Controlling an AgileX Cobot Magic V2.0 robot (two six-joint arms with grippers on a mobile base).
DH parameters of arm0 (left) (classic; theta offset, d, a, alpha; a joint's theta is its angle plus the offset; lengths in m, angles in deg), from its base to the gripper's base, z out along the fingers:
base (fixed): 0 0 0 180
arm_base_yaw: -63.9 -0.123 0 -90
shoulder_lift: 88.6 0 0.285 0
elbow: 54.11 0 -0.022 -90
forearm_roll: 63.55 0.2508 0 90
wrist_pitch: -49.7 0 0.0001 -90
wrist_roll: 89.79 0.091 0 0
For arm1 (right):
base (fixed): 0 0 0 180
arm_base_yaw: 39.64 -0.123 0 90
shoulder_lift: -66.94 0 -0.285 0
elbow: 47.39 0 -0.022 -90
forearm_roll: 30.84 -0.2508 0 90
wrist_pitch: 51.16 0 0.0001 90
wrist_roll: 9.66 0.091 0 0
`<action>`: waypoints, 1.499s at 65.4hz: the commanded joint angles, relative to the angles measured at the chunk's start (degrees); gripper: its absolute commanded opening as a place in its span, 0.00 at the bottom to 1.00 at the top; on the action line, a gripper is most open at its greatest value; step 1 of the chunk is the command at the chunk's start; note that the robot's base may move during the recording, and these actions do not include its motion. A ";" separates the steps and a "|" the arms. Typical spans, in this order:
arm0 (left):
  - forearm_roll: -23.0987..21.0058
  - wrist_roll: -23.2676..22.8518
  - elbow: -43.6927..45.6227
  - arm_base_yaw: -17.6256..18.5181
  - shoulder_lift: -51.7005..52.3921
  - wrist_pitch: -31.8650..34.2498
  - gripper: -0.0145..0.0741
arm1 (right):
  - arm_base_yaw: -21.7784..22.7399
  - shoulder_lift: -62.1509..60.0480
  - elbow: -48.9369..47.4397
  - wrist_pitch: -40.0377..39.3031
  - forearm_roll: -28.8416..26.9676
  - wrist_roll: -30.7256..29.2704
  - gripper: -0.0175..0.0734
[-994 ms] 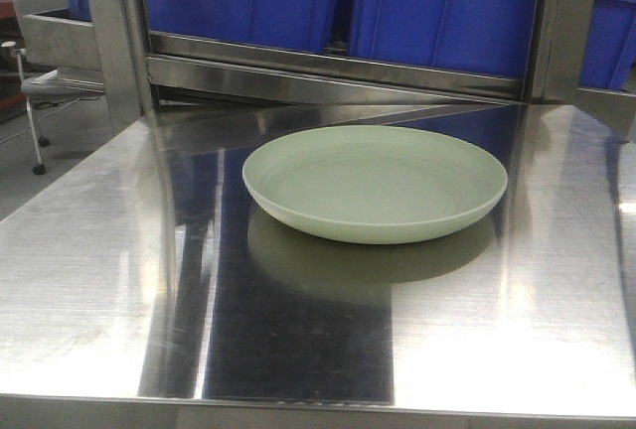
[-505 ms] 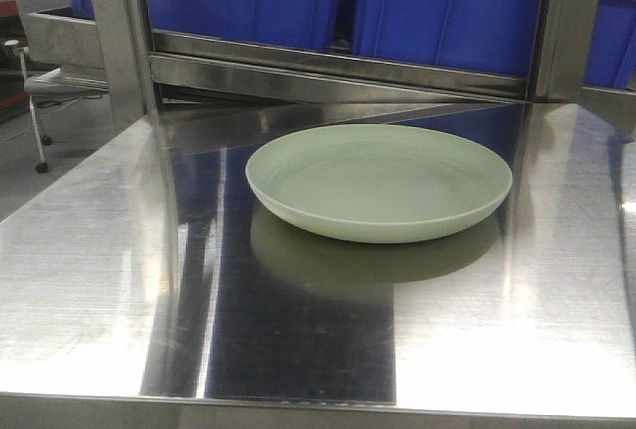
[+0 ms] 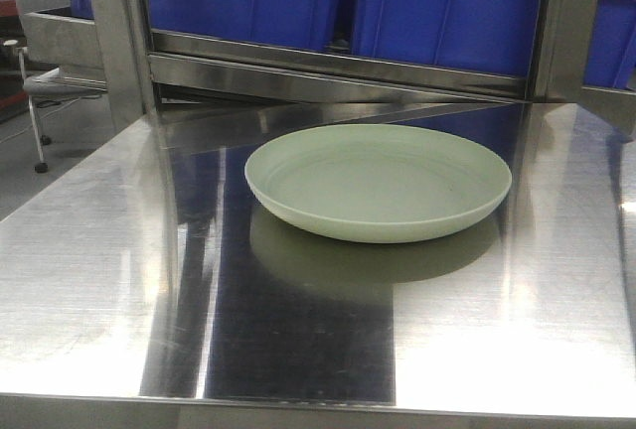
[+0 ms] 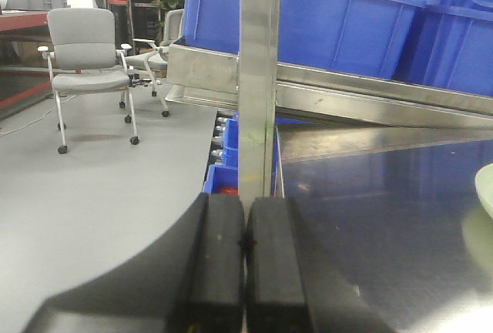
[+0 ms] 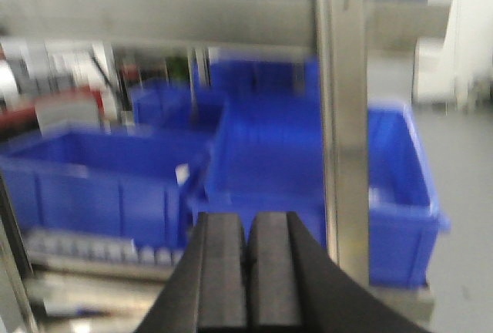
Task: Place green plate on second shelf with right arm
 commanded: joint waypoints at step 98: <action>-0.53 -0.44 -2.40 0.12 0.84 5.01 0.31 | -5.56 61.43 -30.12 50.16 -14.76 -3.45 0.80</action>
